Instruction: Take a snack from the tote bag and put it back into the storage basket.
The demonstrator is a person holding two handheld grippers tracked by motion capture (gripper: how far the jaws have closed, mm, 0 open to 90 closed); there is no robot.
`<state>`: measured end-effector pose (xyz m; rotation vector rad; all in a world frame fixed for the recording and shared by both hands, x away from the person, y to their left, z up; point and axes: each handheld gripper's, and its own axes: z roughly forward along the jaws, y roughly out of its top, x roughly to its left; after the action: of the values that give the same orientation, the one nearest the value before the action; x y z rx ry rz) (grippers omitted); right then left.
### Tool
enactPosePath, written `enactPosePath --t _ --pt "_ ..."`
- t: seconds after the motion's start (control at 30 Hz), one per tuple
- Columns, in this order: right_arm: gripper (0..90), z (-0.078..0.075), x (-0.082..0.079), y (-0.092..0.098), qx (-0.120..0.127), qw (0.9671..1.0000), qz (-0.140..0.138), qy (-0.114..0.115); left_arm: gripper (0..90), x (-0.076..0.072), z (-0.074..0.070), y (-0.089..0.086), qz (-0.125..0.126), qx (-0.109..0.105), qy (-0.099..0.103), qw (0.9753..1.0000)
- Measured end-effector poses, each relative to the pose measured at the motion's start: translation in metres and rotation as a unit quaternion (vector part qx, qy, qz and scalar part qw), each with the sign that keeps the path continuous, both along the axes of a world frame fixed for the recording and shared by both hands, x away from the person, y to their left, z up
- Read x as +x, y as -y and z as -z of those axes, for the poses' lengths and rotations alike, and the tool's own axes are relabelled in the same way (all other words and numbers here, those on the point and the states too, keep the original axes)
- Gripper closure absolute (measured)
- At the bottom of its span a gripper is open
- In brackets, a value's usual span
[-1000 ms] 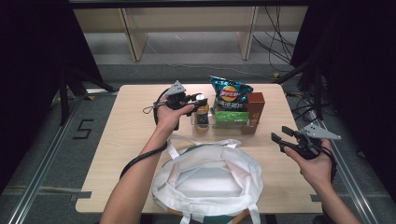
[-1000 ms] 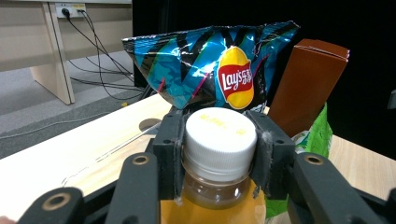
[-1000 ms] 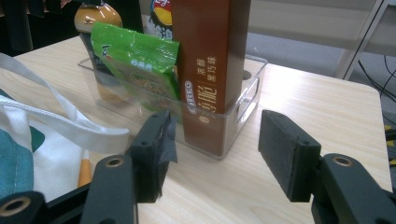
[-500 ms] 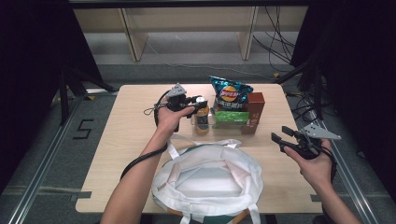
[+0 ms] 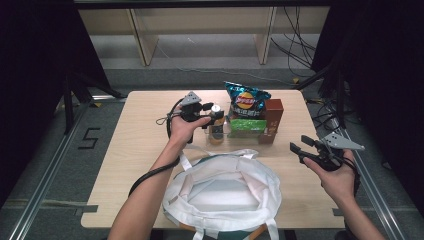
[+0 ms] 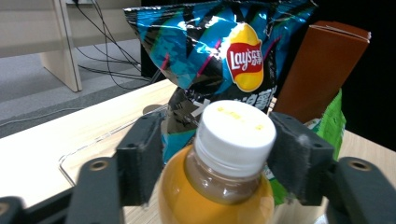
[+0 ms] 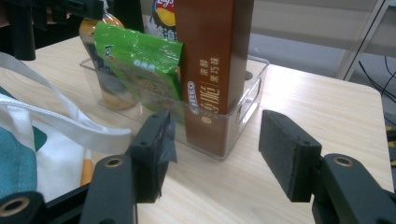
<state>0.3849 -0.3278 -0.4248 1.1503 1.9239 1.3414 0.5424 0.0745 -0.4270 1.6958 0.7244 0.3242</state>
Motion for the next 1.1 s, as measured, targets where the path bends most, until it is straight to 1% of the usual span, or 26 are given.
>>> enactPosePath --t 0.03,0.07,0.1,0.17,0.2,0.23,0.27,0.33,0.37,0.4,0.43,0.47,0.5,0.57,0.6,0.63,0.67,0.7,0.8,0.83,0.9,0.93,0.97,1.0,1.07,1.1 --pt "44.7 0.0 0.0 0.001 -0.002 1.0 -0.006 -0.007 31.8 -0.001 -0.001 0.0 0.003 0.001 0.001 1.0" --pt "44.7 0.0 0.0 0.002 -0.007 0.9999 -0.009 -0.006 31.0 -0.001 -0.002 -0.001 0.008 0.001 0.003 1.0" --pt "44.7 0.001 0.002 0.003 -0.016 0.9997 -0.015 0.005 30.0 -0.003 -0.004 -0.001 0.006 0.003 0.005 1.0" --pt "44.7 0.001 0.002 0.001 -0.001 1.0 -0.01 0.001 28.7 -0.004 -0.007 -0.002 0.006 0.017 0.011 0.9998" --pt "44.7 0.001 0.002 0.001 -0.001 1.0 -0.009 -0.002 28.1 -0.005 -0.008 -0.003 0.005 0.023 0.013 0.9996" --pt "44.7 0.0 0.002 0.002 -0.006 0.9999 -0.012 0.0 27.6 -0.006 -0.009 -0.004 0.006 0.023 0.013 0.9996" --pt "44.7 0.0 0.001 0.001 0.0 1.0 -0.008 -0.005 27.4 -0.007 -0.01 -0.006 0.006 0.02 0.014 0.9997" --pt "44.7 -0.001 0.0 0.002 -0.001 1.0 -0.003 -0.009 27.2 -0.01 -0.012 -0.009 0.004 0.019 0.013 0.9997" --pt "44.7 -0.001 0.001 0.003 -0.006 0.9999 -0.009 -0.004 27.2 -0.012 -0.013 -0.01 0.002 0.021 0.012 0.9997" --pt "44.7 0.0 0.001 0.002 0.0 1.0 -0.006 -0.003 27.2 -0.013 -0.013 -0.012 0.003 0.019 0.012 0.9997" --pt "44.7 -0.001 0.0 0.002 -0.004 1.0 -0.006 -0.006 27.0 -0.014 -0.013 -0.013 0.005 0.016 0.011 0.9998" --pt "44.7 0.0 0.0 0.001 -0.003 1.0 -0.002 0.0 26.8 -0.015 -0.013 -0.014 0.004 0.015 0.011 0.9998" --pt "44.7 0.0 0.0 0.001 -0.008 0.9999 -0.007 -0.006 26.8 -0.016 -0.014 -0.015 0.002 0.012 0.012 0.9999" --pt "44.7 0.001 0.001 0.0 -0.004 1.0 -0.001 0.001 26.7 -0.017 -0.016 -0.016 0.004 0.011 0.012 0.9999" --pt "44.7 0.0 0.0 0.001 -0.006 1.0 -0.004 -0.004 26.7 -0.018 -0.017 -0.017 0.004 0.009 0.011 0.9999" --pt "44.7 0.001 0.001 0.001 -0.005 1.0 -0.003 -0.001 26.7 -0.019 -0.019 -0.018 0.006 0.009 0.013 0.9999" --pt "44.7 0.001 0.002 0.002 -0.012 0.9999 -0.007 0.006 26.7 -0.02 -0.02 -0.019 0.004 0.013 0.014 0.9998" --pt "44.7 0.0 0.001 0.002 -0.008 0.9999 -0.005 -0.004 26.8 -0.021 -0.021 -0.02 0.003 0.014 0.013 0.9998" --pt "44.6 0.001 0.002 0.002 -0.007 0.9999 -0.01 0.003 26.7 -0.024 -0.022 -0.024 0.001 0.016 0.013 0.9998" --pt "44.7 0.001 0.002 0.003 -0.017 0.9998 -0.013 0.005 26.8 -0.026 -0.022 -0.025 -0.002 0.016 0.011 0.9998" --pt "44.6 0.0 0.002 0.003 -0.018 0.9998 -0.012 0.003 26.9 -0.028 -0.023 -0.027 -0.004 0.017 0.009 0.9998" --pt "44.6 0.001 0.002 0.002 -0.013 0.9998 -0.007 0.013 27.1 -0.029 -0.023 -0.029 -0.007 0.016 0.008 0.9998" --pt "44.6 0.0 0.001 0.002 -0.009 0.9999 -0.008 -0.001 27.1 -0.031 -0.022 -0.029 -0.009 0.015 0.007 0.9998" --pt "44.7 0.0 0.0 0.0 0.0 1.0 0.002 -0.001 27.0 -0.032 -0.022 -0.03 -0.008 0.016 0.007 0.9998" --pt "44.6 -0.001 0.0 0.001 -0.003 1.0 -0.003 -0.008 27.0 -0.034 -0.022 -0.032 -0.011 0.015 0.003 0.9998" --pt "44.6 0.0 0.001 0.001 -0.004 1.0 0.0 0.0 27.0 -0.035 -0.021 -0.034 -0.011 0.015 0.003 0.9998"
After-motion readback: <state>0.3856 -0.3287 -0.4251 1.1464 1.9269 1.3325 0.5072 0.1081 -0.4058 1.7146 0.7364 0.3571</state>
